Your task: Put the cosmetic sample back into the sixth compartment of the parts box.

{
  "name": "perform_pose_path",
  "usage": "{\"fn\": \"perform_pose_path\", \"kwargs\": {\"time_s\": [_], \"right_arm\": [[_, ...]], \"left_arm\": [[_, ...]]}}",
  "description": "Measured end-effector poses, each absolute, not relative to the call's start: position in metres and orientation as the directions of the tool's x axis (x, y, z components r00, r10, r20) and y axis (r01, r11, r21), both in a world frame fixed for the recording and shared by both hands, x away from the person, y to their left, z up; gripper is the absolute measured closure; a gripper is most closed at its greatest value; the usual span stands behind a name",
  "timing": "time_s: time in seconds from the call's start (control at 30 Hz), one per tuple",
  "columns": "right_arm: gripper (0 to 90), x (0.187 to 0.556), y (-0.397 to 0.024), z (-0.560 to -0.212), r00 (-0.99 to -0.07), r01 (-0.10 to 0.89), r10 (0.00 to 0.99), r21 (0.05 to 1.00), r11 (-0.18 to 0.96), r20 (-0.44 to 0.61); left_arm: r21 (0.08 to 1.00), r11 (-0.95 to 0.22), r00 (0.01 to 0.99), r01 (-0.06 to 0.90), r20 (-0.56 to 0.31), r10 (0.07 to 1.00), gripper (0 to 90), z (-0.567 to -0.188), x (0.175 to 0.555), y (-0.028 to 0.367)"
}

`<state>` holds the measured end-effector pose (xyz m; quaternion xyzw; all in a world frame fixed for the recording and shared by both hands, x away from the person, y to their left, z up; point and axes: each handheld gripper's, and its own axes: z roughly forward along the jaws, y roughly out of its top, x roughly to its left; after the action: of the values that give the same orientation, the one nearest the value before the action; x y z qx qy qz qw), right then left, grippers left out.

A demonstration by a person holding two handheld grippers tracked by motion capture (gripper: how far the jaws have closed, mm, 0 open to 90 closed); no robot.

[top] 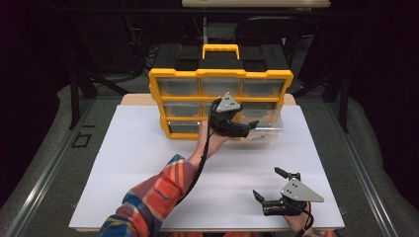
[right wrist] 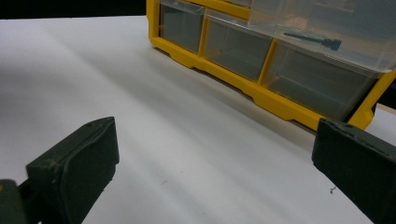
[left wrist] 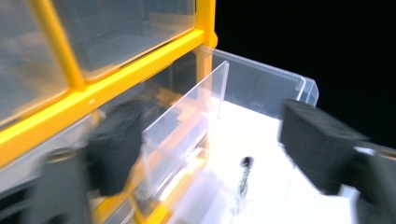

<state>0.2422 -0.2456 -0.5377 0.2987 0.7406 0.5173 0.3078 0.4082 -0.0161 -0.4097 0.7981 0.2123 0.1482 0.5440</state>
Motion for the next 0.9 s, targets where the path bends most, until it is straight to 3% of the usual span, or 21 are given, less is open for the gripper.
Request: {"fn": "perform_pose_path", "kwargs": {"time_s": [0.37,0.9], "right_arm": [[0.1,0.242,-0.245,-0.538,-0.634,0.125,0.758,0.948,0.293,-0.151],[0.2,0.242,-0.244,-0.538,-0.634,0.126,0.759,0.947,0.294,-0.151]], "left_arm": [[0.933,-0.328,0.843,0.151,0.052,0.536,0.1,-0.406,0.388,0.027],[0.93,-0.34,0.807,0.14,0.092,0.583,0.0,-0.42,0.353,0.08]]}}
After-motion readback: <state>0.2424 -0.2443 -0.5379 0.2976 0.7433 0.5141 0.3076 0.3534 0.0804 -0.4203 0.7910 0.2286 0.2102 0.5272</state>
